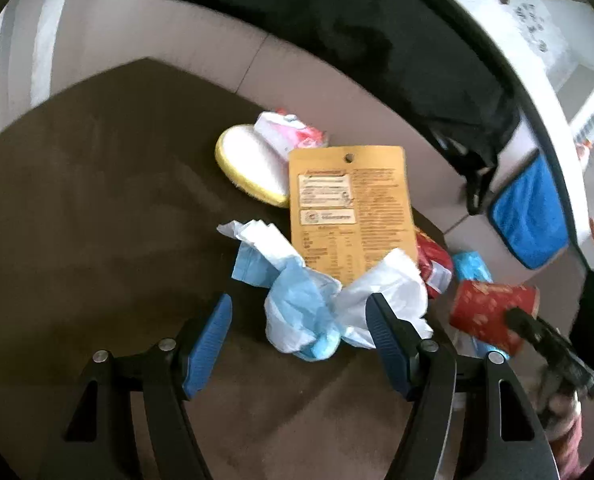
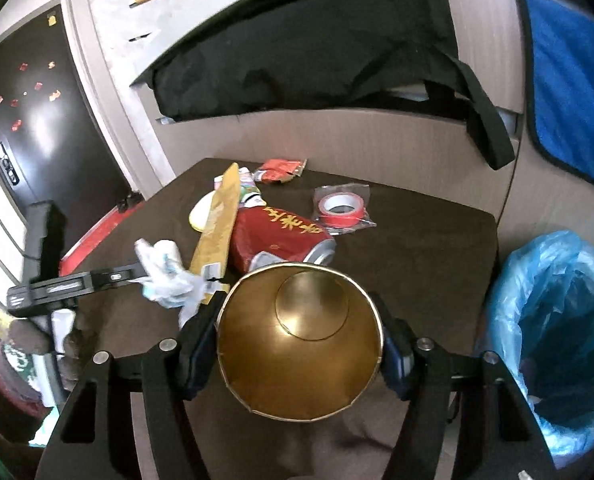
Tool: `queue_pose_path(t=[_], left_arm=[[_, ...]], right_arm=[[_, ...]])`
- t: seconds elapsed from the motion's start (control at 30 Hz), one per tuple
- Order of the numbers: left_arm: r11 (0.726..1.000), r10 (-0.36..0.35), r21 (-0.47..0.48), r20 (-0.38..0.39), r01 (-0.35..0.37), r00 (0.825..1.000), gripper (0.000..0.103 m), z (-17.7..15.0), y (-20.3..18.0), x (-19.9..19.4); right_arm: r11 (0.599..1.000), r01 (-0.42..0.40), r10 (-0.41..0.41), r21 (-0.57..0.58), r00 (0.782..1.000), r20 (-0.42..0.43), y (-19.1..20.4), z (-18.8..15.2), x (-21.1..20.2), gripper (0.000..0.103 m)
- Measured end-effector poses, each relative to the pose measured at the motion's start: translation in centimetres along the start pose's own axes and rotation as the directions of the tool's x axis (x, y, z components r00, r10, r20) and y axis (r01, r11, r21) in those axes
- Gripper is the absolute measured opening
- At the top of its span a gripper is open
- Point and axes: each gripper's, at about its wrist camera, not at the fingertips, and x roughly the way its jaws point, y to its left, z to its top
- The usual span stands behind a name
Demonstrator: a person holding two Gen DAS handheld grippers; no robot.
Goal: Collect trash
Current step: 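Grasp the blue-and-white tissue bundle with the left tool while right tool holds the cup, then carry tissue and cup over the blue-lined bin and open both tools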
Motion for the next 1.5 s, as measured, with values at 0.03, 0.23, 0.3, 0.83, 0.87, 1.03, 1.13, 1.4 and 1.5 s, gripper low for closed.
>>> queue_pose_path(t=[0.03, 0.23, 0.3, 0.83, 0.87, 1.03, 1.13, 1.4, 1.5], left_arm=[[1.000, 0.011, -0.015, -0.011, -0.011, 1.000, 0.069, 0.0, 0.0, 0.4], [0.998, 0.061, 0.001, 0.025, -0.061, 0.998, 0.034, 0.3, -1.1, -0.4], [0.993, 0.095, 0.062, 0.064, -0.099, 0.993, 0.032, 0.3, -2.3, -1.4], [0.920, 0.043, 0.355, 0.334, -0.168, 0.941, 0.032, -1.6, -14.9, -9.5], [0.917, 0.030, 0.365, 0.334, -0.159, 0.942, 0.032, -1.7, -15.7, -9.5], [0.888, -0.048, 0.445, 0.335, -0.113, 0.941, 0.032, -2.8, -21.0, -9.1], [0.872, -0.086, 0.483, 0.315, -0.082, 0.945, 0.032, -3.3, -24.1, -7.9], [0.813, -0.168, 0.582, 0.245, -0.006, 0.955, 0.032, -5.2, -32.3, -2.9], [0.794, -0.173, 0.608, 0.220, 0.003, 0.960, 0.032, -5.8, -34.5, -0.4]], right_arm=[[1.000, -0.001, 0.001, -0.003, 1.000, -0.002, 0.2, -0.1, 0.0, 0.063], [1.000, 0.000, 0.000, 0.001, 1.000, 0.005, 0.5, -0.8, -0.7, 0.063], [1.000, -0.001, 0.001, 0.002, 1.000, 0.022, 0.5, -0.9, -1.2, 0.063], [0.999, 0.029, -0.033, 0.023, 0.979, 0.200, 0.1, 0.2, -8.5, 0.063], [0.999, 0.037, -0.041, 0.025, 0.976, 0.213, -0.1, 0.3, -9.2, 0.063], [0.994, 0.102, -0.110, 0.044, 0.952, 0.287, -1.8, 0.5, -13.5, 0.063], [0.986, 0.152, -0.167, 0.072, 0.935, 0.312, -3.6, 0.2, -15.6, 0.063], [0.949, 0.275, -0.311, 0.152, 0.893, 0.326, -9.8, -1.6, -19.7, 0.063], [0.936, 0.298, -0.345, 0.190, 0.885, 0.312, -12.4, -2.4, -20.0, 0.063]])
